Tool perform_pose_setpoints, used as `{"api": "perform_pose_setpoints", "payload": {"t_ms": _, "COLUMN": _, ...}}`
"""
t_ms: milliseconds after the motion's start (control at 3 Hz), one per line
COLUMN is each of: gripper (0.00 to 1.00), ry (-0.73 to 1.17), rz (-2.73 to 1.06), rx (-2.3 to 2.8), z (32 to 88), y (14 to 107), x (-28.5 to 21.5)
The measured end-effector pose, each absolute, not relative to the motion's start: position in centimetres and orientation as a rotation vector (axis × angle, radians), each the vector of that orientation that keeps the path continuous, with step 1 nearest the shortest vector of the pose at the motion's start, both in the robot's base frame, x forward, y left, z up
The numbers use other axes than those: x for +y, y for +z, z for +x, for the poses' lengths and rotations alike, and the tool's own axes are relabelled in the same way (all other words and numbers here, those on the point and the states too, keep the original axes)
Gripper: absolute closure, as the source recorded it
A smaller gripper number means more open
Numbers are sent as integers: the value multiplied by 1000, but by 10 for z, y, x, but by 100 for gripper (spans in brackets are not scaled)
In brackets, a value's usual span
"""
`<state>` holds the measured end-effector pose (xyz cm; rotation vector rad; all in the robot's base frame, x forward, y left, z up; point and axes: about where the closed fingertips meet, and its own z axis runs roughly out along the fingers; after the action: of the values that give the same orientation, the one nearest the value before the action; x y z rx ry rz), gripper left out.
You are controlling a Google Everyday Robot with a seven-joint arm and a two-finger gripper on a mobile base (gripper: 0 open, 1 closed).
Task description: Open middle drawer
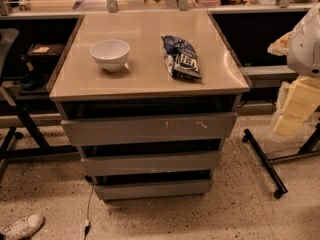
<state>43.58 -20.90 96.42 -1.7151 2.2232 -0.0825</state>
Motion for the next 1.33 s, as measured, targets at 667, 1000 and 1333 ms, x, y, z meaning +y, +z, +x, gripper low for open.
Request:
{"api": "perform_pose_setpoints", "payload": {"t_ms": 667, "gripper": 0, "ry": 85, "rz": -1801, "rx": 2205, "z": 428, "y": 859, "x": -163}}
{"api": "perform_pose_setpoints", "payload": {"t_ms": 1000, "gripper": 0, "ry": 85, "rz": -1801, "rx": 2205, "z": 428, "y": 859, "x": -163}}
{"api": "perform_pose_setpoints", "payload": {"t_ms": 1333, "gripper": 0, "ry": 155, "rz": -1775, "rx": 2211, "z": 421, "y": 841, "x": -152}}
